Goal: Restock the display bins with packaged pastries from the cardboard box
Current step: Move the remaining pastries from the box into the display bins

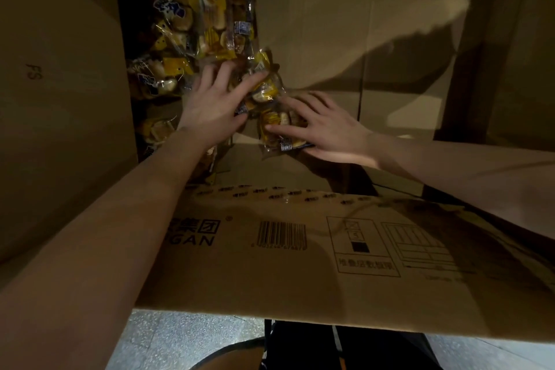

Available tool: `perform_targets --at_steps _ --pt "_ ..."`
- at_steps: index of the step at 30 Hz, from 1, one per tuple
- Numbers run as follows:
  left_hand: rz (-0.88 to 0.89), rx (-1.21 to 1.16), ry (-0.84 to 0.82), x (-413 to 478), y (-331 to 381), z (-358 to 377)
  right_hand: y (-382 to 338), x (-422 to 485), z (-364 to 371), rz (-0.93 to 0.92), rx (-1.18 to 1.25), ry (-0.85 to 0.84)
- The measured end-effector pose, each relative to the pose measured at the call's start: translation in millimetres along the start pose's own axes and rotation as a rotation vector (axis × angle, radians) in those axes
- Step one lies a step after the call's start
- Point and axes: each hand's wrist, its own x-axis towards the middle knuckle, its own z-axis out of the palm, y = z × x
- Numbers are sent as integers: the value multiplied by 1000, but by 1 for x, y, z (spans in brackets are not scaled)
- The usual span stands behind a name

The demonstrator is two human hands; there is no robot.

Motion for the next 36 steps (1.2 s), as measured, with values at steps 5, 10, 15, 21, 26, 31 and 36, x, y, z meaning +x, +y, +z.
perform_targets --at_steps 5,10,15,21,26,31,36 --pt "13 2 -43 3 -8 -11 2 0 -10 30 56 -16" --pt "-72 -198 -5 0 -4 -32 12 -8 -33 83 196 -72" --pt "-106 -373 41 -21 3 -63 9 -20 -74 148 334 -1" --pt "-163 -504 129 -51 6 -121 9 -34 -142 383 552 96" --pt "-222 -670 239 -88 13 -183 -1 -39 -209 447 634 138" --pt "-307 -802 325 -145 7 -241 -39 -20 -295 411 753 104" --pt "-447 -1114 446 -230 -10 -272 -91 13 -368 306 867 77"
